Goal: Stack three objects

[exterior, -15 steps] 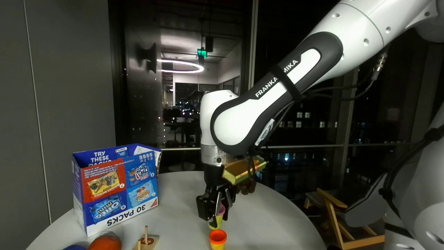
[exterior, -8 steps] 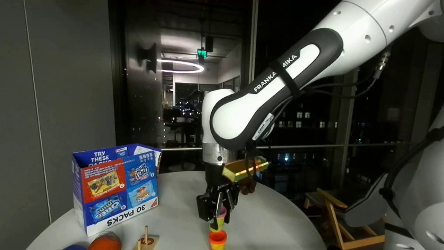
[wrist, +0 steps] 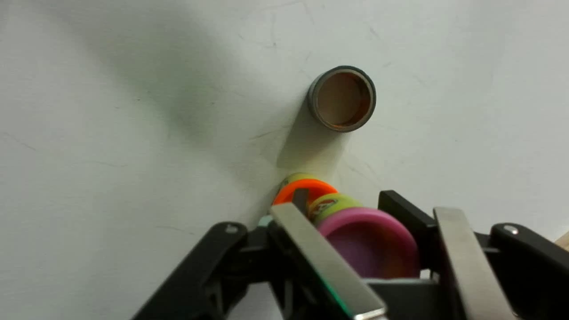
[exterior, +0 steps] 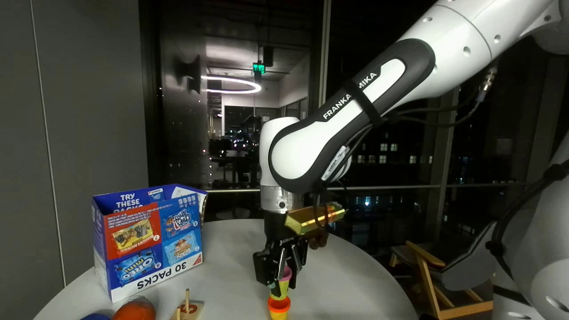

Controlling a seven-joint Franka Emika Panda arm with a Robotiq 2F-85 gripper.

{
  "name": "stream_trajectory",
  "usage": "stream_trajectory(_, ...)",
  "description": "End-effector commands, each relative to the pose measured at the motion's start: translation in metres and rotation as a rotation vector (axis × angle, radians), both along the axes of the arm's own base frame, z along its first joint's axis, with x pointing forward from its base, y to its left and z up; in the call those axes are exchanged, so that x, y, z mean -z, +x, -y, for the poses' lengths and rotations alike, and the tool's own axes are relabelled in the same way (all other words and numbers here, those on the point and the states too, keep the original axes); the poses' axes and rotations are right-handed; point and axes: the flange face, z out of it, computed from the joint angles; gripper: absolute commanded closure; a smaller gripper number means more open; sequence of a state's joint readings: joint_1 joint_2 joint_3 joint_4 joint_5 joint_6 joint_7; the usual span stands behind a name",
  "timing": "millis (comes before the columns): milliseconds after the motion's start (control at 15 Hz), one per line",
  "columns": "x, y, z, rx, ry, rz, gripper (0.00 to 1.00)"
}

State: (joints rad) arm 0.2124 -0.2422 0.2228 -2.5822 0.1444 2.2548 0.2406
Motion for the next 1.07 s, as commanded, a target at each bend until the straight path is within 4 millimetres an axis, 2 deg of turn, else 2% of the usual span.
stream_trajectory(0, 0.002, 0.004, 0.003, 0.009, 0.012, -0.004, 0.8)
stream_trajectory(933, 0.016, 0.012, 0.01, 0.028, 0.007, -0.01, 0.79)
stream_trajectory(1000, 0.017, 0.013, 0.01, 0.035, 0.011, -0.011, 0.3)
